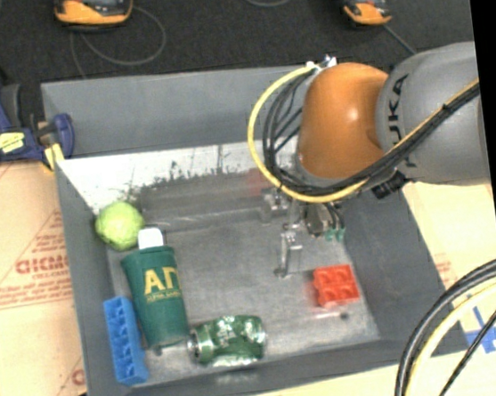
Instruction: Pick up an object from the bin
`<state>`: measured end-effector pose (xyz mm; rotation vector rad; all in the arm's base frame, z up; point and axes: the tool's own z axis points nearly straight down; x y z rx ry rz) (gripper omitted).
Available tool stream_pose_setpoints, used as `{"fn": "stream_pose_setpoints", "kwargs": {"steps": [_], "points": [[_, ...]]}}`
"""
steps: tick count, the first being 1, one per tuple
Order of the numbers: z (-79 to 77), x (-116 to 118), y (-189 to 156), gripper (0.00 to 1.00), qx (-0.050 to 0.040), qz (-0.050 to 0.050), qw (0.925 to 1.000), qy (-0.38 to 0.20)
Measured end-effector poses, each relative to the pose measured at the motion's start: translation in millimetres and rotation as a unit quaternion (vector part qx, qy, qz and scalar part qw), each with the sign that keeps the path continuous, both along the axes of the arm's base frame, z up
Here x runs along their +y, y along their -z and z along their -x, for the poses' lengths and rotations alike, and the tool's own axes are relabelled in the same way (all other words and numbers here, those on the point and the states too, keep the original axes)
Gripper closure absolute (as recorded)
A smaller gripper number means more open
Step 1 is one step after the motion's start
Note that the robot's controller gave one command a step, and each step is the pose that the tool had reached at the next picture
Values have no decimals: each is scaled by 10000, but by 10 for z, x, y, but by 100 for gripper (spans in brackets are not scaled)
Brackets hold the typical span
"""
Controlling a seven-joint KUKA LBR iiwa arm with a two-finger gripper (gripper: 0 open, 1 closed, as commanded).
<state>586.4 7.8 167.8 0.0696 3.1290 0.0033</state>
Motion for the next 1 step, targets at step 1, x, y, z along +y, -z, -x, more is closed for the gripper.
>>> {"fn": "stream_pose_setpoints", "kwargs": {"steps": [1], "points": [[209, -322, 360, 0, 59, 14, 9995, -309]]}}
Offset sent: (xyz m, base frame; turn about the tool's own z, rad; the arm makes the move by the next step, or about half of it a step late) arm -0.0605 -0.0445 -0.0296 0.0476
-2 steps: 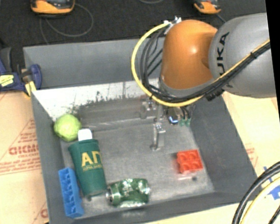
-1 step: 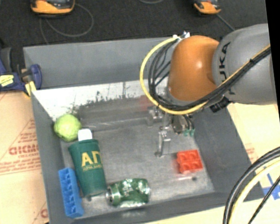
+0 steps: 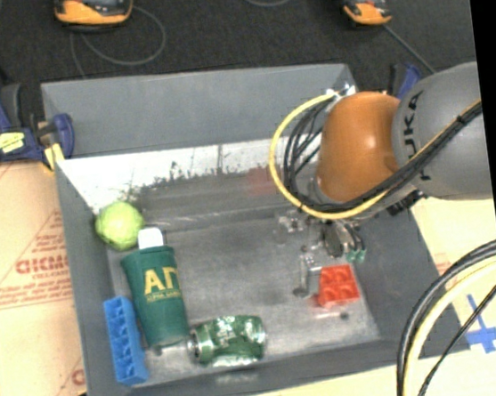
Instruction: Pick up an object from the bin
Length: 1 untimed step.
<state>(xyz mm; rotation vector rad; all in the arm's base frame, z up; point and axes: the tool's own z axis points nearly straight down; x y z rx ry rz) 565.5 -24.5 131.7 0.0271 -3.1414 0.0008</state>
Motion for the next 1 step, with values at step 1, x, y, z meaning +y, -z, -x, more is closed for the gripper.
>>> {"fn": "stream_pose_setpoints", "kwargs": {"steps": [1], "points": [[156, -87, -14, 0, -4, 6, 9992, -408]]}}
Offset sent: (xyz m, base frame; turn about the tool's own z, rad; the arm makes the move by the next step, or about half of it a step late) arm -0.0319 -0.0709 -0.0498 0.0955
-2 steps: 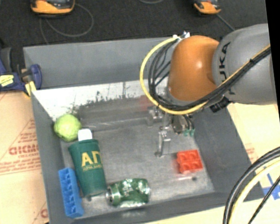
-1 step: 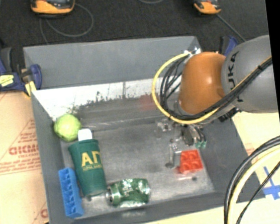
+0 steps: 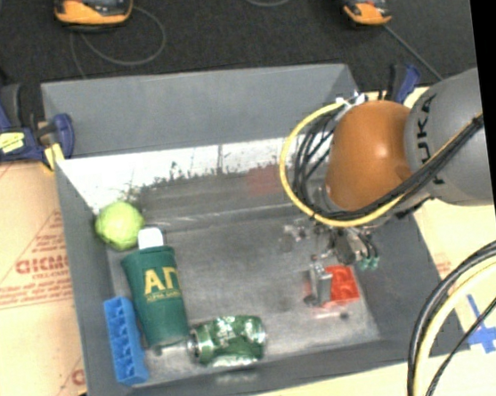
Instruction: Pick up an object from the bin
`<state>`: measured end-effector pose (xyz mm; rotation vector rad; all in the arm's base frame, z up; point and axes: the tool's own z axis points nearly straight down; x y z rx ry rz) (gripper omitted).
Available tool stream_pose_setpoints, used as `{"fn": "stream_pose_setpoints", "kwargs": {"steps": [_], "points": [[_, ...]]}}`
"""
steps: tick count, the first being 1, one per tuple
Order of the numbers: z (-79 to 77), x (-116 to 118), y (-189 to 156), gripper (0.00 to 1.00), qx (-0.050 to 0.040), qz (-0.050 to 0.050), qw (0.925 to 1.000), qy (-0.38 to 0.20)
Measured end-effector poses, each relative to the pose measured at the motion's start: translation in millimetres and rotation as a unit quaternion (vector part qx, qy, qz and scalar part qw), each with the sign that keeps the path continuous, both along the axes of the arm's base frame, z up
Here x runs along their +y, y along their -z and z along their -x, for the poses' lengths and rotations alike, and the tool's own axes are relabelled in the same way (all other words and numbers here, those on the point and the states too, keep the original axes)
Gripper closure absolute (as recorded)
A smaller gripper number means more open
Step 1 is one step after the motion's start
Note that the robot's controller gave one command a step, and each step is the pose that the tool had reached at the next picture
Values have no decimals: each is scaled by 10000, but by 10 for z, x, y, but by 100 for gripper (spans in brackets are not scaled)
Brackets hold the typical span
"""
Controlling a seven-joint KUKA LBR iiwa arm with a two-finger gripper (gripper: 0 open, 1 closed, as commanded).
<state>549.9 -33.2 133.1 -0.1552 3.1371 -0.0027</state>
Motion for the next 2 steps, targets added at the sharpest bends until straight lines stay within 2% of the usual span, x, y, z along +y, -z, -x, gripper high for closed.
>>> {"fn": "stream_pose_setpoints", "kwargs": {"steps": [1, 2], "points": [[77, -326, 258, 0, -30, -17, 9961, 879], [261, -670, 623, 100, -21, -5, 9991, 431]]}}
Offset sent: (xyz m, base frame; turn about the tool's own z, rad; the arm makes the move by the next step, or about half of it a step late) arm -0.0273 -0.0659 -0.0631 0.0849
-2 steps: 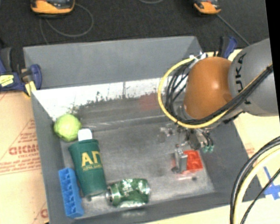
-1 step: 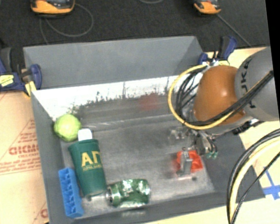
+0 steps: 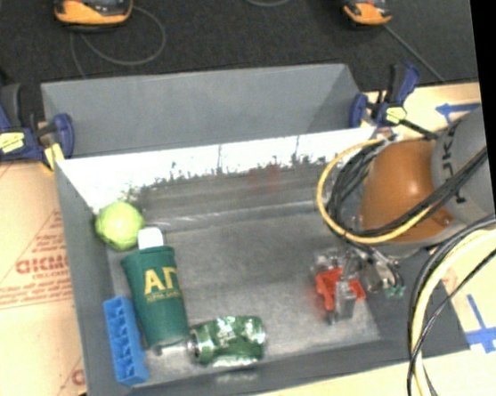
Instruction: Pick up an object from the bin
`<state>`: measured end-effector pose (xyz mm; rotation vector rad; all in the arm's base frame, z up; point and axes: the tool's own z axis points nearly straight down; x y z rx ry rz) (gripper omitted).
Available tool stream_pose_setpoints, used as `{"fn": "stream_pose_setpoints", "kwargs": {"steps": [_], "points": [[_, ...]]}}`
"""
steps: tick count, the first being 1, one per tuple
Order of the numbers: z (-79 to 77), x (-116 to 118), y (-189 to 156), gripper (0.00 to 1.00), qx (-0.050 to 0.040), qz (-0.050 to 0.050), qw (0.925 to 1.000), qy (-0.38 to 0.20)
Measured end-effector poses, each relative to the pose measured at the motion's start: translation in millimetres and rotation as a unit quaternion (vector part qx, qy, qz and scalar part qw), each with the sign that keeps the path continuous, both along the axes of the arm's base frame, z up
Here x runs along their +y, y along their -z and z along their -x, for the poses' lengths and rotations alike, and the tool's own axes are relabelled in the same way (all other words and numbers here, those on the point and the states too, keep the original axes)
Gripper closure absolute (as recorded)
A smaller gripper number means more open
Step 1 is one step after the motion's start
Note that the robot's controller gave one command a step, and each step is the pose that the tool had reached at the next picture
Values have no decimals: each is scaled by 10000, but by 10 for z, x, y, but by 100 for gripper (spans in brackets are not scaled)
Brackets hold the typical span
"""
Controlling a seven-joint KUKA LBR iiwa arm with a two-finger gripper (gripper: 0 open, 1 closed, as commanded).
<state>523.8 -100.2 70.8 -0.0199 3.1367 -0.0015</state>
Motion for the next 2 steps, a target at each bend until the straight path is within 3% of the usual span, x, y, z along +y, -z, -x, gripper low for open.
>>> {"fn": "stream_pose_setpoints", "kwargs": {"steps": [2], "points": [[0, 1, 0, 100, 0, -2, 10000, 6]]}}
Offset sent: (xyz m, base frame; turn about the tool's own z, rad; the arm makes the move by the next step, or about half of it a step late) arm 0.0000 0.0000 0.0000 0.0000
